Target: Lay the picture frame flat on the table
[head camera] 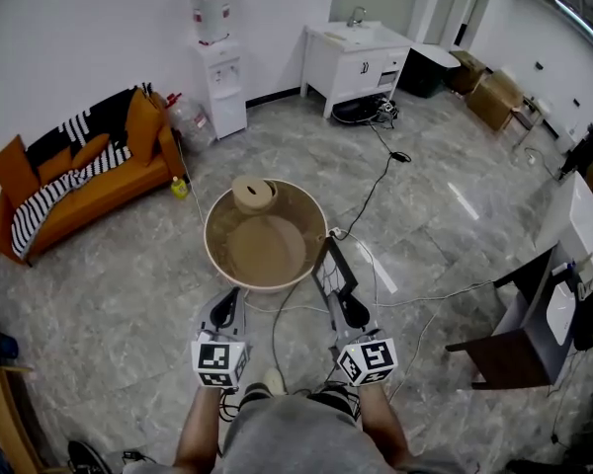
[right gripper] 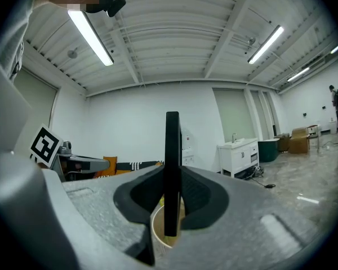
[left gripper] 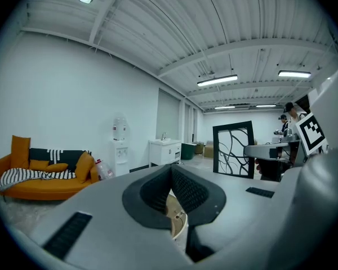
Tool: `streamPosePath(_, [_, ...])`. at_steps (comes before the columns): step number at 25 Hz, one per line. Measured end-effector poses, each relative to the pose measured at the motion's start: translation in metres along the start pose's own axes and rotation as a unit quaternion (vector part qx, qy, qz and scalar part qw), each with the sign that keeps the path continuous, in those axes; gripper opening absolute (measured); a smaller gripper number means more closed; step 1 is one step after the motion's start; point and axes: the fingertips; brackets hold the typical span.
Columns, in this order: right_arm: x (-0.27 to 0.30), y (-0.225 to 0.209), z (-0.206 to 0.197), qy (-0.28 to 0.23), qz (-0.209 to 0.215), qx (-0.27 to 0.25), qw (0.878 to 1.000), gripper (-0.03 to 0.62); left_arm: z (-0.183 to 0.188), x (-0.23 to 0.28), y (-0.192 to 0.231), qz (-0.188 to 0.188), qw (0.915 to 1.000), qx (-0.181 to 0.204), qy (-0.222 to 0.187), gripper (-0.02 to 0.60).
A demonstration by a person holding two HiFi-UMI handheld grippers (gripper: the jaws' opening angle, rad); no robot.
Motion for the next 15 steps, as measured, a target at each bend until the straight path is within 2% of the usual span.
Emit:
streamPosePath(10, [0.048, 0.018, -0.009, -0.001, -0.006, -0.003, 1.0, 0.067, -0.008, 0.019, 0.044, -0.008, 0.9999, 0.005, -0.009, 0.017])
streamPosePath(15, [0.057, 0.014, -0.014, 0.005, 0.014, 0.001, 1.0, 0.066, -0.012, 0.024, 0.042, 0.008, 1.0, 0.002, -0.002, 0.017])
Point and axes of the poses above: the fingertips, and each gripper's own axes: x forward along the fingers, y to its left, z out of its top, and after that the axes turned 15 degrees about x, right-handed
